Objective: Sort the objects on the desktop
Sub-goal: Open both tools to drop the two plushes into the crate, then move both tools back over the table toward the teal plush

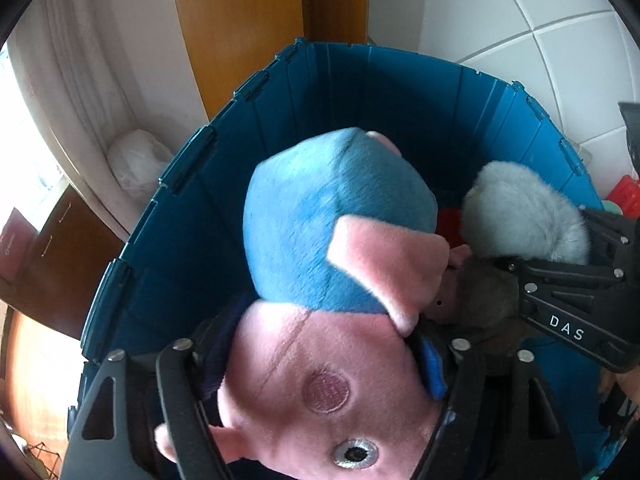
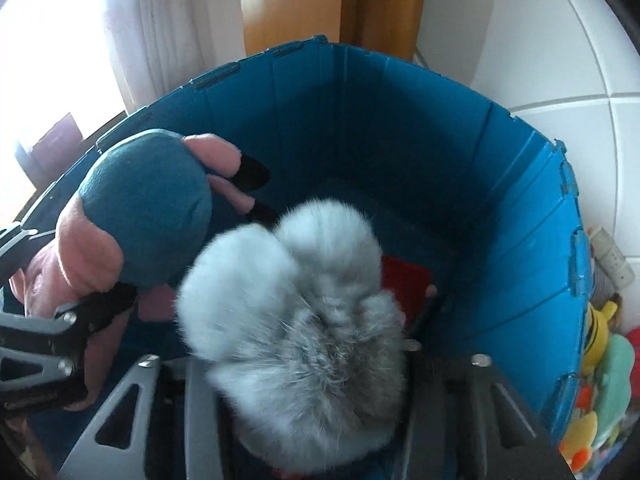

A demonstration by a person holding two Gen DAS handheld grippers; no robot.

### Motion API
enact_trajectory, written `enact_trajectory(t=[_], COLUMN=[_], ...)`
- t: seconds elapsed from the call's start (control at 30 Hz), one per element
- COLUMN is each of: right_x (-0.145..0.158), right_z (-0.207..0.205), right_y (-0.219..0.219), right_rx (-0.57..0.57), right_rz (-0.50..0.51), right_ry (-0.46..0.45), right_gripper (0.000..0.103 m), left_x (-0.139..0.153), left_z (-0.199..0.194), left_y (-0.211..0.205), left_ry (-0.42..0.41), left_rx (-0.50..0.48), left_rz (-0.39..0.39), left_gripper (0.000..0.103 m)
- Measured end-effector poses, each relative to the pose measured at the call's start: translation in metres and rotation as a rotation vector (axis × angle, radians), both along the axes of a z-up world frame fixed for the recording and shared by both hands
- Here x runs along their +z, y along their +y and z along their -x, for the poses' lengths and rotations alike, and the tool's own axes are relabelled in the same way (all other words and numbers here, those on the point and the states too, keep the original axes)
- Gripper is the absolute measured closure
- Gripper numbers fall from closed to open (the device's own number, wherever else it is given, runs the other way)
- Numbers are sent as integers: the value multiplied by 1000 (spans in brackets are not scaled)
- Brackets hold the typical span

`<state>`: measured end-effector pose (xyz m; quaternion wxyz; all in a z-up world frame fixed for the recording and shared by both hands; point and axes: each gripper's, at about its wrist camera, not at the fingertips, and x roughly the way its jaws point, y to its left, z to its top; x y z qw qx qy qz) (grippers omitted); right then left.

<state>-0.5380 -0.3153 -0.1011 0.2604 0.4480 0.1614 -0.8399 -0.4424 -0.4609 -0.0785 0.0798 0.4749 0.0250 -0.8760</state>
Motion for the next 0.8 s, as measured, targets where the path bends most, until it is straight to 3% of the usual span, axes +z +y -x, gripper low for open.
enact_trajectory(t=[0.13, 0.3, 0.53, 0.7, 0.8], right_x=[9, 16, 30, 44, 55], right_z=[-7, -16, -43, -61, -76], right_y=[-2, -2, 1, 12, 25], right_rx=[-5, -3, -9, -37, -59], right_rz=[-12, -17, -18, 0, 26], right_ry=[20, 42, 79, 110, 137], right_gripper=[45, 40, 21, 8, 7], left_x=[6, 11, 15, 23, 29], left_z=[-3, -7, -18, -33, -44], left_y=[4, 5, 7, 13, 19], left_ry=[16, 27, 43, 84, 121], left_rx=[-4, -1, -3, -19, -31], left_rz=[22, 26, 16, 13, 12], left_gripper=[24, 24, 24, 24, 24])
